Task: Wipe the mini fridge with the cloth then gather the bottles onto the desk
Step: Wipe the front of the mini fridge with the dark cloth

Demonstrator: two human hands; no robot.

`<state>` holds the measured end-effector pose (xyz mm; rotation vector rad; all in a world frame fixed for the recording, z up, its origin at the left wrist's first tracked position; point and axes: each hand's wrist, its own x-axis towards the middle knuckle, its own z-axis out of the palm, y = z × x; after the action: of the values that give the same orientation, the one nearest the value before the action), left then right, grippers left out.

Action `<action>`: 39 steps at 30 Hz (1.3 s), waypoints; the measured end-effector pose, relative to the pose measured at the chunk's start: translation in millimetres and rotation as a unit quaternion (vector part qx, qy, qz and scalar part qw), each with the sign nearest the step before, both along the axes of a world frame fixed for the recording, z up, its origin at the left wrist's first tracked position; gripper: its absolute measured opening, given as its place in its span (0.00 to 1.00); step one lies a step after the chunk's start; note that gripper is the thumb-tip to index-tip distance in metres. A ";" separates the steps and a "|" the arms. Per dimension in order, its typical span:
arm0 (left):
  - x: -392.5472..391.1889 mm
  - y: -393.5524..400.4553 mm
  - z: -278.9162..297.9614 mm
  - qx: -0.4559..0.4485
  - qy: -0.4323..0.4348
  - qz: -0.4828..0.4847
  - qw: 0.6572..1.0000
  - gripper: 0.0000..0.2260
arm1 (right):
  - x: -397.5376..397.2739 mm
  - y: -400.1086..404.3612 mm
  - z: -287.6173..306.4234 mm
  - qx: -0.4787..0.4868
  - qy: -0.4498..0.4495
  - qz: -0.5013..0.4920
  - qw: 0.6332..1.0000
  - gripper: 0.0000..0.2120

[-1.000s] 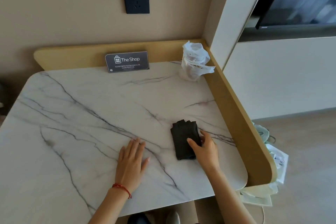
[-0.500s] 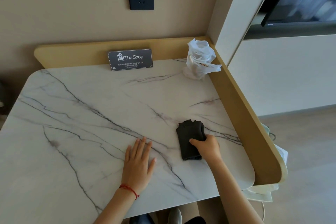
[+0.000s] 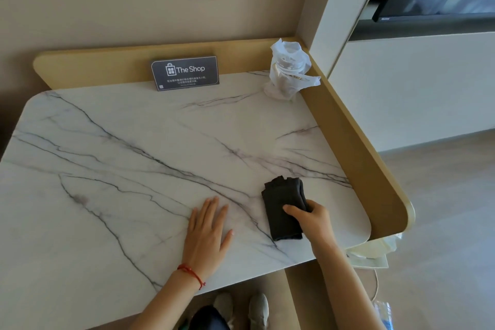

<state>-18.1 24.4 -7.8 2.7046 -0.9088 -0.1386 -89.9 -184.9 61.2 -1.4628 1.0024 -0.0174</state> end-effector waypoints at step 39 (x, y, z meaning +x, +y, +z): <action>-161.0 86.8 -84.1 -0.080 -0.064 0.050 0.994 0.23 | -191.6 88.2 -117.4 -0.011 -0.138 -0.041 0.989 0.12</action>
<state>-179.1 111.3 -91.9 2.6270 -0.7795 0.1238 -281.4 -96.7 -56.3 -1.3928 0.8367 -0.2849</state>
